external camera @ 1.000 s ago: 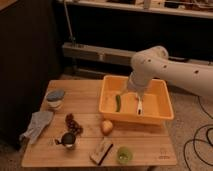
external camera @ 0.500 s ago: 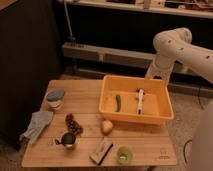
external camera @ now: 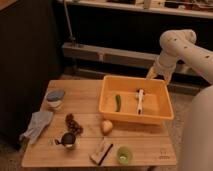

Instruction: Place brush in table surface

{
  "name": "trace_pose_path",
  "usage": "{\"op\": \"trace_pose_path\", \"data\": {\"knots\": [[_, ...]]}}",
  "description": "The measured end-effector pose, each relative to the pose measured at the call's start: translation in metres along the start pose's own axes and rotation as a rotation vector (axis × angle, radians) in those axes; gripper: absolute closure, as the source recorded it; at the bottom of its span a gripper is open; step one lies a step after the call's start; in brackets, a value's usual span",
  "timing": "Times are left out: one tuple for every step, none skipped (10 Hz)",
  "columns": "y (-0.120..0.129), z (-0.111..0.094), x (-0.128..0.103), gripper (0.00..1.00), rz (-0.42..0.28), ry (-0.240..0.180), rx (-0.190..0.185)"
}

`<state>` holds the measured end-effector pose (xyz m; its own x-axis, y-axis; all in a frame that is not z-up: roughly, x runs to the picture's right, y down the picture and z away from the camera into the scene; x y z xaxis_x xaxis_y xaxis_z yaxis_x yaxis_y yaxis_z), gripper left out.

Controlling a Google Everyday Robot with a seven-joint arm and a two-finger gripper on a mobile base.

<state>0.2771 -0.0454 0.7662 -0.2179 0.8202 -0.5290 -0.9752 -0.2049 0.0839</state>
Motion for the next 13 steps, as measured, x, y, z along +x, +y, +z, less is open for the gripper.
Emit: {"op": "trace_pose_path", "data": {"knots": [[0.002,0.005,-0.001,0.35,-0.010,0.002,-0.007],[0.009,0.018,-0.001,0.35,-0.021,0.008,-0.021],[0.016,0.033,-0.001,0.35,-0.027,0.009,-0.037],[0.021,0.048,0.001,0.35,-0.027,0.013,-0.056],[0.021,0.050,0.001,0.35,-0.026,0.012,-0.061],[0.021,0.050,0.002,0.35,-0.024,0.012,-0.062],[0.022,0.050,0.001,0.35,-0.025,0.012,-0.062],[0.023,0.050,0.001,0.35,-0.026,0.013,-0.062],[0.023,0.050,0.001,0.35,-0.026,0.012,-0.062],[0.022,0.051,-0.001,0.35,-0.021,0.008,-0.054],[0.023,0.054,-0.006,0.35,-0.024,0.001,-0.038],[0.031,0.063,-0.018,0.35,-0.030,-0.006,-0.026],[0.040,0.072,-0.030,0.35,-0.036,-0.012,-0.015]]}}
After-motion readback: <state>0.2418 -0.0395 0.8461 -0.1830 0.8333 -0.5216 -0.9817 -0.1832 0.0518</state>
